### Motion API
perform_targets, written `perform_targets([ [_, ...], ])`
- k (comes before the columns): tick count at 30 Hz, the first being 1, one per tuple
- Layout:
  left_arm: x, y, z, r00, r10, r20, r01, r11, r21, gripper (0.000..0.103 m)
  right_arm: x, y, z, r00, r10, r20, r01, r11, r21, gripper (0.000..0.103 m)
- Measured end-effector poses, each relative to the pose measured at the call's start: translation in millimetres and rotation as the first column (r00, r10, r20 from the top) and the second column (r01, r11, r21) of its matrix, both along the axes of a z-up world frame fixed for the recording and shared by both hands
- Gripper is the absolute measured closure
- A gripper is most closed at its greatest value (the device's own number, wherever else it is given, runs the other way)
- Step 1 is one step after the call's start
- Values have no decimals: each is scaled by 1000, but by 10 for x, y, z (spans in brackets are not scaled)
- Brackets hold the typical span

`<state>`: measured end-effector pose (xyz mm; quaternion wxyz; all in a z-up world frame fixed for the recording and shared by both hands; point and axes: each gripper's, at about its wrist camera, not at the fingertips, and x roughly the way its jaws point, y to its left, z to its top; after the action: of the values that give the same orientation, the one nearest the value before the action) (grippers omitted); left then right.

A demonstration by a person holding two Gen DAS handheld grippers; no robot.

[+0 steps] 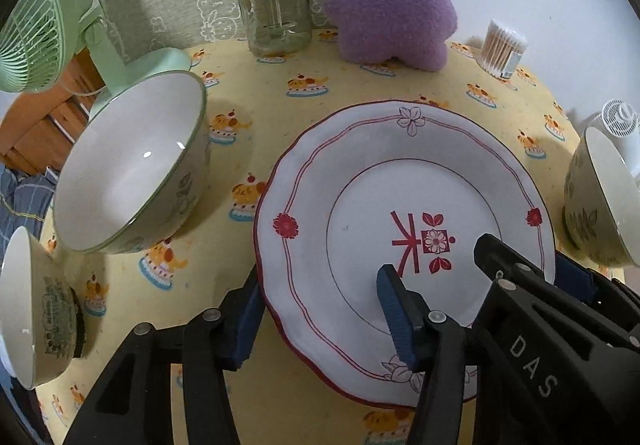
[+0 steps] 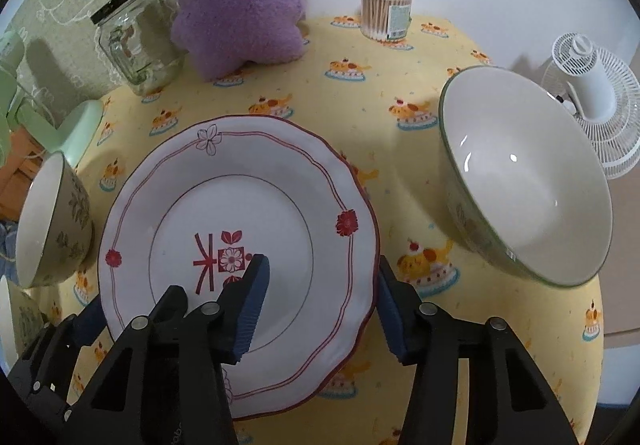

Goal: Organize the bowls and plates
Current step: 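Lift the red-rimmed plate and carry it toward the plate stack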

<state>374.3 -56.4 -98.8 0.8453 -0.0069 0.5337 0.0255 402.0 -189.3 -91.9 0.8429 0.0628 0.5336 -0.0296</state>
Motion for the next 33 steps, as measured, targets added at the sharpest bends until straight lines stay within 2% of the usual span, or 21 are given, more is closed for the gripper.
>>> perform_targets([
  [9, -378, 187, 73, 999, 0, -46, 0, 1000, 5, 46, -384, 244, 46, 998, 46, -45, -46, 999, 8, 48],
  [25, -1280, 845, 76, 984, 129, -124, -131, 991, -8, 47, -1116, 982, 44, 976, 174, -132, -175, 985, 7, 48],
  [28, -1363, 899, 23, 979, 134, -154, -140, 990, -27, 47, -1210, 1032, -5, 969, 191, -158, -191, 981, 11, 48],
  [33, -1399, 913, 37, 979, 127, -158, -134, 990, -36, 47, -1214, 1071, -23, 963, 210, -171, -215, 977, -8, 48],
])
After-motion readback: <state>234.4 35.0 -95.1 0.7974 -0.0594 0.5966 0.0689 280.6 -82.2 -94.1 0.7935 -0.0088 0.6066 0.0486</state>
